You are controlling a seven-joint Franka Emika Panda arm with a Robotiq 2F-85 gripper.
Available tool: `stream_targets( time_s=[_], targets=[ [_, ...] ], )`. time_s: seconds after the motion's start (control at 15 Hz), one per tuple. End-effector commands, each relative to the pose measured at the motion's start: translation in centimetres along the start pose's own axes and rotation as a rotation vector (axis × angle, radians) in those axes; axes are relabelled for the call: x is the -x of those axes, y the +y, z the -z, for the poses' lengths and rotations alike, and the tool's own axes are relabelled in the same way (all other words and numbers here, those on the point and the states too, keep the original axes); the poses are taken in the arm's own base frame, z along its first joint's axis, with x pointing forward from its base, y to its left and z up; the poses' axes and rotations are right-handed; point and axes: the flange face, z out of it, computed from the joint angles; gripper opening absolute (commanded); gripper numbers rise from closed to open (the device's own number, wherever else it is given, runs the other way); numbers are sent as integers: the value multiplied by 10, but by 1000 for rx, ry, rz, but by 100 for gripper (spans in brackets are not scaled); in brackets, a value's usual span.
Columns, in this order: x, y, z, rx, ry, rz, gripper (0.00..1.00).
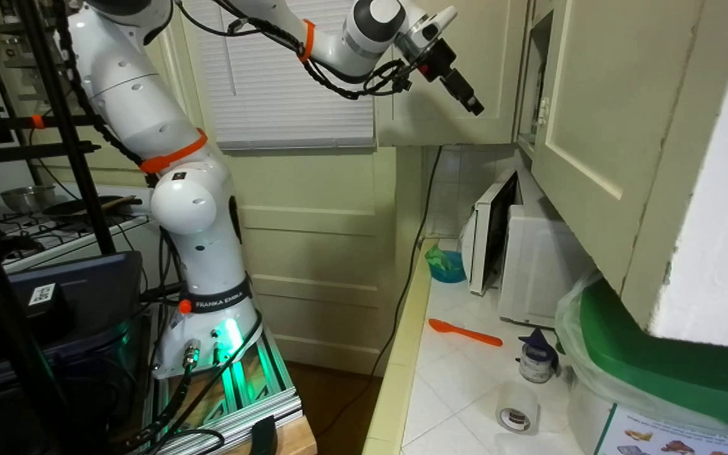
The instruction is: Put the bag inside the shelf
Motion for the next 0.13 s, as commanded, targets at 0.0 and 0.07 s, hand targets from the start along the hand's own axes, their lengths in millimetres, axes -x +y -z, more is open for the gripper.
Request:
stream_targets(
  time_s=[0.0, 0.07],
  targets=[
    [0, 1, 1, -1, -1, 0, 100],
    [0, 1, 2, -1, -1, 0, 100]
  ],
)
